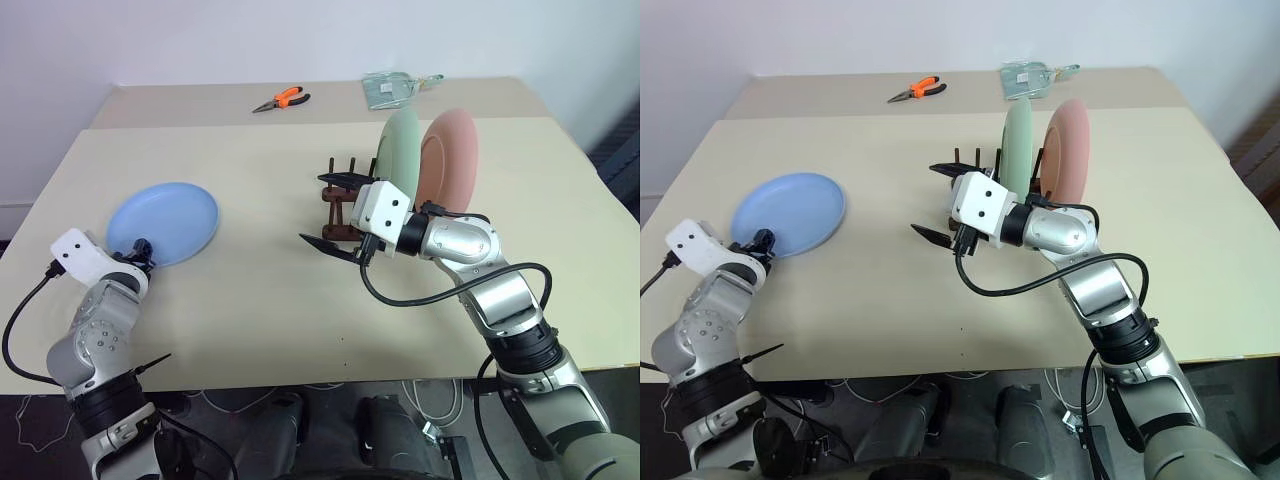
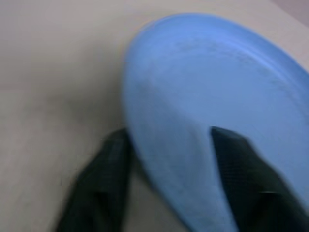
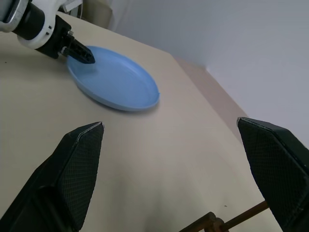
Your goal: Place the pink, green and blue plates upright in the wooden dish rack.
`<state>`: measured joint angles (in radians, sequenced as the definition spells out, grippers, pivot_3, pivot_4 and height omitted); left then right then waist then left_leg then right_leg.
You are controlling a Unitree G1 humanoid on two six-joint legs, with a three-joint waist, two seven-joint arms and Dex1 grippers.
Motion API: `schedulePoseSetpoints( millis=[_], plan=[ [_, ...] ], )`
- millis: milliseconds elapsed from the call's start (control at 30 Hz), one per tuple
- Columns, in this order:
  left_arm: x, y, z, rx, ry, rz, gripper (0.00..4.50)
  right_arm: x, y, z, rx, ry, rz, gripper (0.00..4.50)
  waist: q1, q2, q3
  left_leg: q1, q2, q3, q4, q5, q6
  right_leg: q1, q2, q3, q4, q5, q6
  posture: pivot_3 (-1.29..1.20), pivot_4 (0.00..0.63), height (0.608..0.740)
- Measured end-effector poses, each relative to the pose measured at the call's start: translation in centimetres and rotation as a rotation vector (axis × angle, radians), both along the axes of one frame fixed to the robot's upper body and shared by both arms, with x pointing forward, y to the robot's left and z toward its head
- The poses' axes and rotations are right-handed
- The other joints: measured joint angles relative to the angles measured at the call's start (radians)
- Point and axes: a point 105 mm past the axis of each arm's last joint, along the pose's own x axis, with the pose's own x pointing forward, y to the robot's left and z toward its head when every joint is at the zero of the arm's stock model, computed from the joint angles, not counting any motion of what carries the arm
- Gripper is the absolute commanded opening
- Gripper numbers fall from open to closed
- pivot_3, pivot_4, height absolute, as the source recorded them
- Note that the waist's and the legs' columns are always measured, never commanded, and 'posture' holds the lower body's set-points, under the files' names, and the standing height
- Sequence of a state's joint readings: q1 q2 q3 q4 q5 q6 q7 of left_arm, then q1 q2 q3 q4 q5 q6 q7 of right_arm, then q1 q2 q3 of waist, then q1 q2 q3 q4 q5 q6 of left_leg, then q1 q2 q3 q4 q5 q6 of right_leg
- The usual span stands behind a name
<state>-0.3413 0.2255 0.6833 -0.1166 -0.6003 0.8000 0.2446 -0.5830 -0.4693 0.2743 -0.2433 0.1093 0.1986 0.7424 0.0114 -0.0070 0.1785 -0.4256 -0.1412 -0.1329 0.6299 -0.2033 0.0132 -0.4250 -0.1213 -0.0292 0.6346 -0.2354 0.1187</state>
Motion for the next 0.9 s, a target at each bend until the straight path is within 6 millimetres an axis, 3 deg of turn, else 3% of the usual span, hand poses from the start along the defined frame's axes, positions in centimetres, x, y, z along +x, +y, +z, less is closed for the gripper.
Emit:
schedulePoseSetpoints(
  millis=[67, 267, 400, 500, 533, 700, 800, 900],
  plan=[
    [0.2, 0.3, 0.4, -0.010, -0.010, 0.021, 0.03, 0.0, 0.0, -0.1, -0.004, -0.001, -0.004, 4.50, 0.001, 0.000, 0.000, 0.000, 0.000, 0.000, 0.000, 0.000, 0.000, 0.000, 0.000, 0.000, 0.000, 0.000, 0.000, 0.00, 0.150, 0.729],
    [0.5, -0.1, 0.3, -0.039, -0.017, 0.001, 0.03, 0.0, -0.2, -0.5, -0.010, 0.006, -0.013, 4.50, 0.001, 0.000, 0.000, 0.000, 0.000, 0.000, 0.000, 0.000, 0.000, 0.000, 0.000, 0.000, 0.000, 0.000, 0.000, 0.00, 0.150, 0.729],
    [1.5, -1.2, 1.8, -0.039, -0.096, -0.063, 0.03, 0.0, -0.1, -0.6, -0.017, 0.014, -0.002, 4.50, 0.002, 0.000, 0.000, 0.000, 0.000, 0.000, 0.000, 0.000, 0.000, 0.000, 0.000, 0.000, 0.000, 0.000, 0.000, 0.00, 0.150, 0.729],
    [2.5, -3.5, 4.8, 0.009, -0.203, -0.165, 0.03, -0.2, 0.0, -0.6, -0.048, -0.012, 0.017, 4.50, 0.002, -0.001, 0.001, 0.000, 0.000, 0.000, 0.000, 0.000, -0.001, 0.001, 0.000, 0.000, 0.000, 0.000, 0.000, 0.00, 0.150, 0.729],
    [3.2, -4.9, 7.0, 0.035, -0.269, -0.221, 0.03, -0.4, 0.4, -0.2, -0.077, -0.067, 0.030, 4.50, 0.001, -0.001, 0.001, -0.001, 0.000, 0.000, 0.000, 0.001, -0.001, 0.002, 0.000, 0.000, 0.000, 0.001, -0.001, 0.00, 0.150, 0.729],
    [4.0, -10.1, 13.7, 0.118, -0.452, -0.391, 0.03, -1.0, 2.2, 0.6, -0.154, -0.235, 0.088, 4.50, -0.002, -0.001, 0.001, 0.000, 0.000, 0.000, 0.000, 0.003, -0.005, 0.003, 0.000, 0.000, 0.000, 0.001, -0.001, 0.00, 0.150, 0.729],
    [3.9, -12.9, 15.4, 0.141, -0.489, -0.486, 0.03, 0.2, 3.3, -0.3, -0.233, -0.332, 0.055, 4.50, -0.011, -0.001, 0.001, 0.000, 0.000, 0.000, -0.001, 0.006, -0.006, 0.002, 0.001, 0.001, 0.001, 0.001, -0.001, 0.00, 0.150, 0.729],
    [3.7, -15.4, 15.5, 0.126, -0.486, -0.565, 0.00, 2.5, 3.8, -1.1, -0.290, -0.408, -0.038, 3.63, -0.014, -0.001, 0.001, 0.000, 0.000, 0.000, -0.001, 0.007, -0.007, 0.001, 0.001, 0.001, 0.002, 0.001, -0.001, 0.00, 0.150, 0.729]
  ],
)
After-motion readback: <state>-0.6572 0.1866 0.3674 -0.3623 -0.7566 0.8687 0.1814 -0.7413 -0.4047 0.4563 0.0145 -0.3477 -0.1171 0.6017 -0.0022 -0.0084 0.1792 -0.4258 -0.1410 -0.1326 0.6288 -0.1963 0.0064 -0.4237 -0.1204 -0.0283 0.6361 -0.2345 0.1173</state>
